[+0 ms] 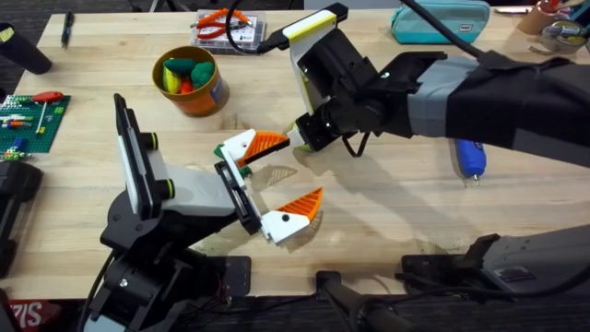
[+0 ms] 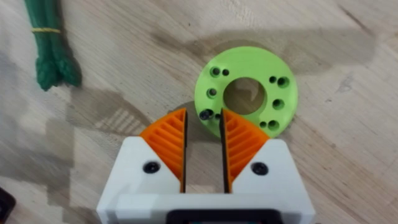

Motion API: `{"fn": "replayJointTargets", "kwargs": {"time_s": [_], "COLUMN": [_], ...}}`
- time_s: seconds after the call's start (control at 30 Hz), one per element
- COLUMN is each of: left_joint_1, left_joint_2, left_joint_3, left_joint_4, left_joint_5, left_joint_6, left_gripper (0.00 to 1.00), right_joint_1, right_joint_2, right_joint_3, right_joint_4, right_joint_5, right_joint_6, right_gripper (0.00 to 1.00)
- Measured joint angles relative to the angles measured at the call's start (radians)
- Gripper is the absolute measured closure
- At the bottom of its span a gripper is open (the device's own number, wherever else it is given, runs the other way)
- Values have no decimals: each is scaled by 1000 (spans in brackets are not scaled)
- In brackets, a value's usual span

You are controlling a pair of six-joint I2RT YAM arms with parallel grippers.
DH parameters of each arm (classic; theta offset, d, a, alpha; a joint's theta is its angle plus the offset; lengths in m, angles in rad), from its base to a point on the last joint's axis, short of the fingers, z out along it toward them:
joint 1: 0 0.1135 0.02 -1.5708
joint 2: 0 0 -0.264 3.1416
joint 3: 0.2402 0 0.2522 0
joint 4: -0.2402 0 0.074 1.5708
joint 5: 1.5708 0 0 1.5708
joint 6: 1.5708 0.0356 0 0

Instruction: Pick up the gripper from the table and insert it into the empty holder that is missing its gripper. Then pick up a screw, insert it into the mounting hole, and use the screwdriver to tighten it. Finally, clean up the table by picking up the vegetable and placing it into the bucket.

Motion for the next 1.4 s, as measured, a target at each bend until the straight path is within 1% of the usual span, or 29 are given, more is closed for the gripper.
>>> {"fn": "replayJointTargets", "kwargs": {"time_s": [0.47,0.8,1.0,1.23,1.27,1.33,1.37,1.4], "left_joint_1": [0,0,0,0,0,0,0,0], "left_joint_2": [3,3,3,3,3,3,3,3], "left_joint_3": [1,1,1,1,1,1,1,1], "left_joint_4": [6,6,6,6,6,6,6,6], "left_joint_5": [0,0,0,0,0,0,0,0], "left_joint_6": [-1,-1,-1,-1,-1,-1,-1,-1], "left_gripper": [18,18,18,18,18,18,18,18], "right_joint_1": [0,0,-1,-2,-2,-3,-3,-3], "right_joint_2": [0,2,48,49,49,51,53,55], "right_joint_3": [0,0,0,1,1,1,1,1], "right_joint_4": [-27,-36,-35,-29,-27,-20,-15,-7], "right_joint_5": [-59,-64,-62,-64,-63,-62,-62,-62], "right_joint_6": [0,0,0,0,-1,-1,1,3], "right_gripper": [692,692,692,696,732,904,966,986]}}
